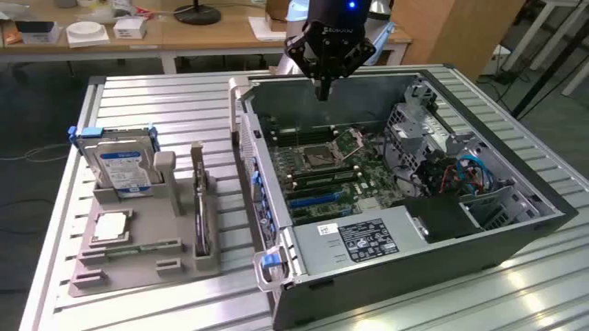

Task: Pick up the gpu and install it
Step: 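Reach for the gpu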

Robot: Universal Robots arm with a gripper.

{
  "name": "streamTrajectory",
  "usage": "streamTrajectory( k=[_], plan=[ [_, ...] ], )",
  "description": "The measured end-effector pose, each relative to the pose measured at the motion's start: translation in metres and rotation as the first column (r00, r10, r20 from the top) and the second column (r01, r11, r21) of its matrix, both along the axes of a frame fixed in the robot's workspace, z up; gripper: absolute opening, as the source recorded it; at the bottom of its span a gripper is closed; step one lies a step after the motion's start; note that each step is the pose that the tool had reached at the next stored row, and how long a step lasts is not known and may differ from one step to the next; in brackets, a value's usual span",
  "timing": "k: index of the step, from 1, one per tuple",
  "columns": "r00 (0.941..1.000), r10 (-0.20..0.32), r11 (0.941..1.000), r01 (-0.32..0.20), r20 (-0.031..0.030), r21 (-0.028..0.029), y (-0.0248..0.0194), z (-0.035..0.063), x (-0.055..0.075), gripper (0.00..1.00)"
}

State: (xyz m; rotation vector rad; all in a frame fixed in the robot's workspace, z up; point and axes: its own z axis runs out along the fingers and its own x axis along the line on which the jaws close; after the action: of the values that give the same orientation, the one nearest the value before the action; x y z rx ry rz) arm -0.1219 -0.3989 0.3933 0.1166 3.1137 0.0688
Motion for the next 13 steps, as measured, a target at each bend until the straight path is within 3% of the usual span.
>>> streamTrajectory(
  k=[13],
  plan=[
    [1.0000, 0.000, 1.0000, 0.000, 0.0000, 0.0000, -0.0002, 0.0000, -0.0023, 0.11]
  ],
)
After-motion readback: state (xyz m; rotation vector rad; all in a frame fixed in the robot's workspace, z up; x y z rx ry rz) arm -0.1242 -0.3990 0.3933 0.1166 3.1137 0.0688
